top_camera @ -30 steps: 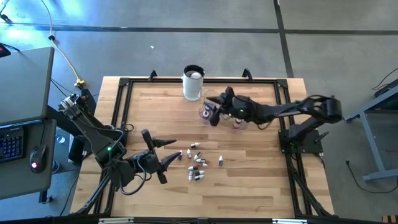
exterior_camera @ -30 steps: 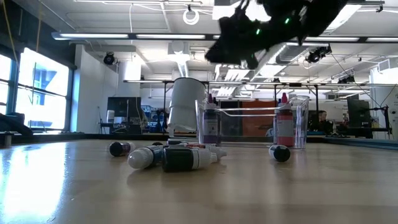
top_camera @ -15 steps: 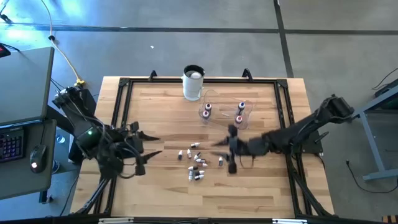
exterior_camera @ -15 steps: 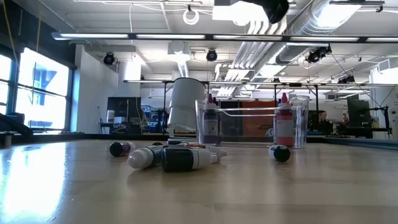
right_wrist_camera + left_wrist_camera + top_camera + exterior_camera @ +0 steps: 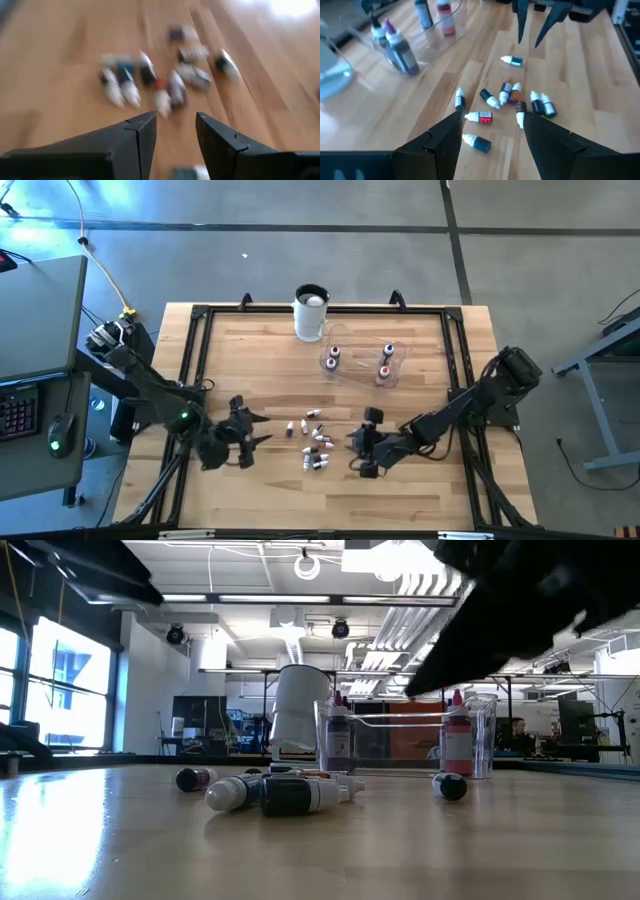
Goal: Pick & Place food coloring
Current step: Put the small green food coloring bottle into the transparent container
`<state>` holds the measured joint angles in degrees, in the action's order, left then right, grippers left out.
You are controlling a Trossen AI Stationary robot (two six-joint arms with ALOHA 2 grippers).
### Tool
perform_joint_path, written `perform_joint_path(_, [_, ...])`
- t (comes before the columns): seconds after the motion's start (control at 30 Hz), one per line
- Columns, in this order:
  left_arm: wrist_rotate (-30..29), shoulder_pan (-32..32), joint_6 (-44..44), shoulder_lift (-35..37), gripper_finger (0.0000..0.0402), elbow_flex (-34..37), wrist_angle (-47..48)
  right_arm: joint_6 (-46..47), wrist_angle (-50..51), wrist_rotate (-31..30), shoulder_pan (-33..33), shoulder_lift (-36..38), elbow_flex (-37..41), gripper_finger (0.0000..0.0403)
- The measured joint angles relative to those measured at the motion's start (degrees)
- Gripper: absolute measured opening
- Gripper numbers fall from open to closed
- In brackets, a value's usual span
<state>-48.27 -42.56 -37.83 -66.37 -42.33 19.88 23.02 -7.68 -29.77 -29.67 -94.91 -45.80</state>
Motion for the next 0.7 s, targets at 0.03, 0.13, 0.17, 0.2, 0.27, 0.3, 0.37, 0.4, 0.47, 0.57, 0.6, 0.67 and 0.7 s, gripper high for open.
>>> perform_joint_path(0.03, [0.7,1.2,0.0,0.0,0.0207,1.1,-1.6,1.6,2.3,0.6,0.5,0.0,0.0,0.0131])
perform_joint_path(0.13, [3.7,4.5,-0.2,0.0,0.0207,3.9,-5.3,10.6,7.0,3.9,2.0,0.0,0.0,0.0131])
perform_joint_path(0.17, [4.7,5.7,-0.2,0.0,0.0207,4.4,-6.5,14.8,7.8,5.5,2.5,0.0,0.0,0.0131])
perform_joint_path(0.2, [5.7,6.8,-0.1,0.0,0.0207,4.7,-7.7,18.9,8.6,7.0,2.9,0.0,0.0,0.0131])
perform_joint_path(0.27, [6.7,8.8,0.2,-0.2,0.0207,5.0,-9.4,25.8,10.7,8.8,3.6,0.0,0.0,0.0131])
perform_joint_path(0.3, [6.8,9.5,0.9,-0.2,0.0207,5.2,-10.0,28.3,11.9,8.8,3.7,0.0,0.0,0.0131])
perform_joint_path(0.37, [6.9,10.7,2.4,-0.2,0.0207,5.3,-11.4,31.3,13.8,8.3,3.7,0.0,0.0,0.0131])
perform_joint_path(0.4, [6.9,11.0,2.7,-0.2,0.0207,5.3,-12.0,32.8,14.4,8.2,3.7,0.0,0.0,0.0131])
perform_joint_path(0.47, [7.8,11.6,3.4,-0.2,0.0207,5.3,-12.5,36.0,14.2,8.1,3.7,-0.3,0.0,0.0131])
perform_joint_path(0.57, [9.3,11.6,5.1,-0.2,0.0207,5.3,-14.0,37.2,12.9,8.0,3.7,-1.1,0.0,0.0131])
perform_joint_path(0.6, [9.6,11.5,5.1,-0.2,0.0207,5.3,-14.0,37.5,12.9,8.1,3.7,-1.6,0.0,0.0131])
perform_joint_path(0.67, [10.1,11.5,5.1,-0.2,0.0207,5.3,-13.9,39.3,12.8,8.5,3.9,-3.3,0.0,0.0131])
perform_joint_path(0.7, [10.1,11.4,5.1,-0.2,0.0207,5.3,-13.9,40.0,11.9,8.6,4.0,-3.9,-0.1,0.0131])
